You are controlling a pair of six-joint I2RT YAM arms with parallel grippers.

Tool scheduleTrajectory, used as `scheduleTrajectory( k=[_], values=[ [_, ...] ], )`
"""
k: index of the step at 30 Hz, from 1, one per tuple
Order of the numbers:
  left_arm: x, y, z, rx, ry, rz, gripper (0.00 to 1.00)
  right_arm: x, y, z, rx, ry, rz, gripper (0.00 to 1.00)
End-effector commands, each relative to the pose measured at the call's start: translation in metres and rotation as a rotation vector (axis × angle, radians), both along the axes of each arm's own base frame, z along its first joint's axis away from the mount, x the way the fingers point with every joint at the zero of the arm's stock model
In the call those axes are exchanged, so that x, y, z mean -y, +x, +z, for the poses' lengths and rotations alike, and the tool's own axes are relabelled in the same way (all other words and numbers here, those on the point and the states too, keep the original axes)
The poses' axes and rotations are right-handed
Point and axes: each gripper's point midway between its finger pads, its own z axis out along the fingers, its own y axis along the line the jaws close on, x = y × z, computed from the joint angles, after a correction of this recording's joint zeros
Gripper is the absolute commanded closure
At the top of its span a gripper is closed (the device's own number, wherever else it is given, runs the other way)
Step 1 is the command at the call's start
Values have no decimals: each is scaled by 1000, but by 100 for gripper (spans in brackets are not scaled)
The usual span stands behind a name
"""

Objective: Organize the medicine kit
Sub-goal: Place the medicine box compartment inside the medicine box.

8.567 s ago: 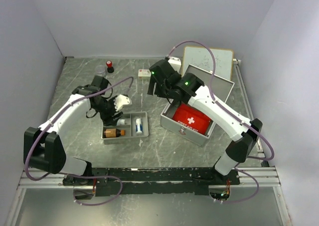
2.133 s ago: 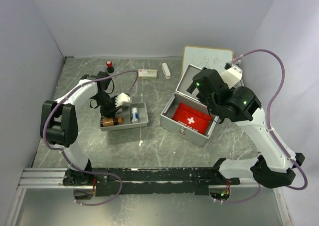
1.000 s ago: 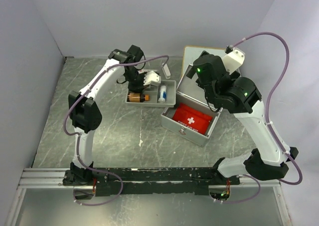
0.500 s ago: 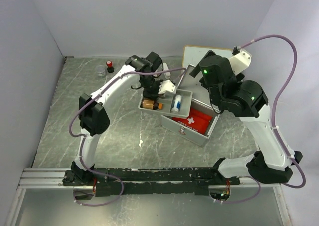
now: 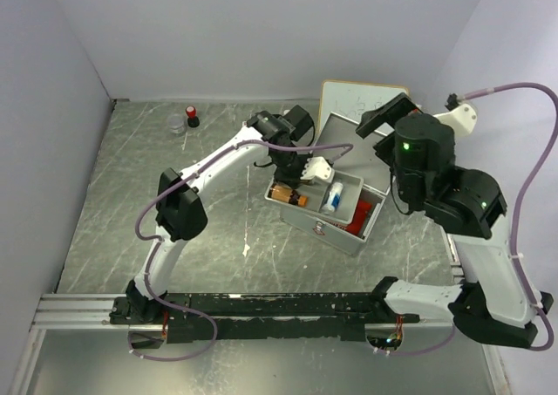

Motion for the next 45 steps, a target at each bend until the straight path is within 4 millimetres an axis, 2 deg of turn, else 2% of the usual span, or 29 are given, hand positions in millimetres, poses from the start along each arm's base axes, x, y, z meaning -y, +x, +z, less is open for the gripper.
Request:
scheduleTrajectory(
  k=[1,9,23,31,45],
  values=[
    [23,7,18,72,-82,-37,93,4,0,22,95,28,10,0],
    [37,13,16,140,-99,-96,93,-6,2,22,104,25,57,0],
    [62,18,12,220,-137,-193,93,-7,-1,12,93,51,66,0],
    [75,16,8,220,-151,-198,93,1,-4,18,115,44,49,0],
    [94,5,1,203,-172,-202,93,3,-5,11,102,36,43,0]
  ],
)
